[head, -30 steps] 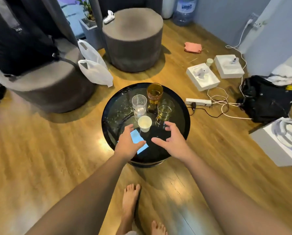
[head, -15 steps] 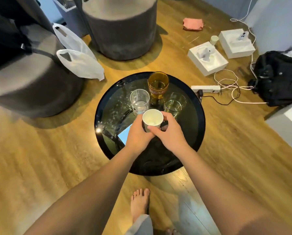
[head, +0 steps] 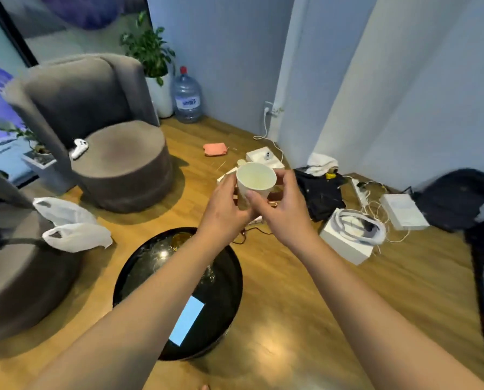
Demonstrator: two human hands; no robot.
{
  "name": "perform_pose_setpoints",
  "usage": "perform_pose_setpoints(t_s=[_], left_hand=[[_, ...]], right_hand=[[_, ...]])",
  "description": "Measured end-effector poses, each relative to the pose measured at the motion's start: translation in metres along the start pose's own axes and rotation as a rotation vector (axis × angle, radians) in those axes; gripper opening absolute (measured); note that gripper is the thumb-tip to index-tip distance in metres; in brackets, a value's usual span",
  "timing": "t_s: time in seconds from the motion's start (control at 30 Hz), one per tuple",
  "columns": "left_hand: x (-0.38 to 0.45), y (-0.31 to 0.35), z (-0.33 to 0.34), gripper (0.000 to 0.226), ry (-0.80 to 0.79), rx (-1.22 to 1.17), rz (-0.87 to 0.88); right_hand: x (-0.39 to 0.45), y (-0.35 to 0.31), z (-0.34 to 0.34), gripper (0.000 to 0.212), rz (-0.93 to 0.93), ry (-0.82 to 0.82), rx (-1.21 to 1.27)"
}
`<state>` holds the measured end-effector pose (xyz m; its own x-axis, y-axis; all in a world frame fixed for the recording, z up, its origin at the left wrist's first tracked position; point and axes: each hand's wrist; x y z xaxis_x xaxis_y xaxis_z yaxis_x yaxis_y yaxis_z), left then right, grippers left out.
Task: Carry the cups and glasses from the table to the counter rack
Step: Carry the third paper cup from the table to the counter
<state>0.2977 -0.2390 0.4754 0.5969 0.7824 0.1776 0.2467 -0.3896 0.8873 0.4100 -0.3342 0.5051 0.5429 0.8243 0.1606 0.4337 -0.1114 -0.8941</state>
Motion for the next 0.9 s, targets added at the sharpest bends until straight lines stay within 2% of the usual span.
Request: perform_pose_setpoints(t_s=[0.17,0.3,0.4,0.5,0.7,0.9], left_hand=[[0.013,0.113,0.039,0.067,-0.131,-0.081,0.155],[0.008,0.170,0.075,0.071,-0.281,-0.175,0.244],[0.000,0.189,0.102,0.081,-0.347,-0.230,0.278],[-0.007,0.202,0.123,0.080,-0.418,-0.226,0.312],[-0.037,0.208,0.151,0.083,-0.548,-0.278,0.372],[-0.095,0.230,0.203,0.094,-0.733,-0.314,0.447]], right_hand=[[-0.023,-0.043,-0.093,0.065,-0.022,0.205,0.038],[-0.050,-0.051,-0.150,0.071,-0.017,0.354,0.016],[-0.069,-0.052,-0.182,0.074,0.021,0.448,0.000],[-0.089,-0.050,-0.202,0.074,0.071,0.519,-0.031],[-0.127,-0.047,-0.219,0.060,0.110,0.634,-0.068],[-0.210,-0.036,-0.248,0.061,0.198,0.807,-0.107]])
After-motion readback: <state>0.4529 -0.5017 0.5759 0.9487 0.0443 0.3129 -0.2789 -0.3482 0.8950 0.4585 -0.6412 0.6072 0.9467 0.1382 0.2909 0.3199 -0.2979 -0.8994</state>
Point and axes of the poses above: each hand's wrist, its own x-axis towards the middle knuckle, its own z-axis out of the palm, y = z × x, and after that the axes turned 1 degree about -y, right-handed
